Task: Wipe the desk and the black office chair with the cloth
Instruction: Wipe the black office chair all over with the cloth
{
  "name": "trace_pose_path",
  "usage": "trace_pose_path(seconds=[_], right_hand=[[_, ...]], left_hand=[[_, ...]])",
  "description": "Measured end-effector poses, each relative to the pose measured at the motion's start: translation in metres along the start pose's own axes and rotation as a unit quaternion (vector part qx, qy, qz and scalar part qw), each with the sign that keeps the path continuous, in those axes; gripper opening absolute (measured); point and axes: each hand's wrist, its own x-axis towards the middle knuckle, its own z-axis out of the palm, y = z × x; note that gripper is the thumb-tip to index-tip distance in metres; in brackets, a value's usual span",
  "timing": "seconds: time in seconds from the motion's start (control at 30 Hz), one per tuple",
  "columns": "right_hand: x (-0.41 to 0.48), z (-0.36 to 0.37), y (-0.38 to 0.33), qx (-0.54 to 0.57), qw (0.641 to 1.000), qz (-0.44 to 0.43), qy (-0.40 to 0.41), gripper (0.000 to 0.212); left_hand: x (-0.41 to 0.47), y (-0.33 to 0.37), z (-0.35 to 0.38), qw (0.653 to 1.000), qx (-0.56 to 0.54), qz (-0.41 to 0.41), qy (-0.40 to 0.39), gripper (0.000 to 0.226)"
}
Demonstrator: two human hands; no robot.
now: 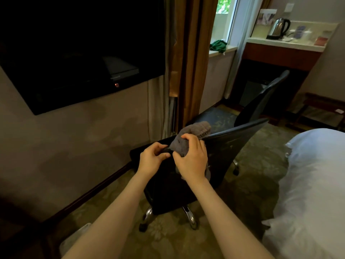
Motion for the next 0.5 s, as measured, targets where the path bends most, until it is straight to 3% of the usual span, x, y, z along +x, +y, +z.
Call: trace_pose_path(seconds=[0.23,0.5], right_hand=[[0.004,-0.020,0.025,-0.127,0.988,-0.067,-0.065,0.069],[0.025,-0.050,0.081,-0.033,0.997,0.008,-0.074,0.061]], left_hand=[[-0.005,0.010,0.016,1.000,0.019,-0.001,-0.018,0.013],[0.011,0.051,0.051,0.990,0.110,-0.012,-0.091,0.019]])
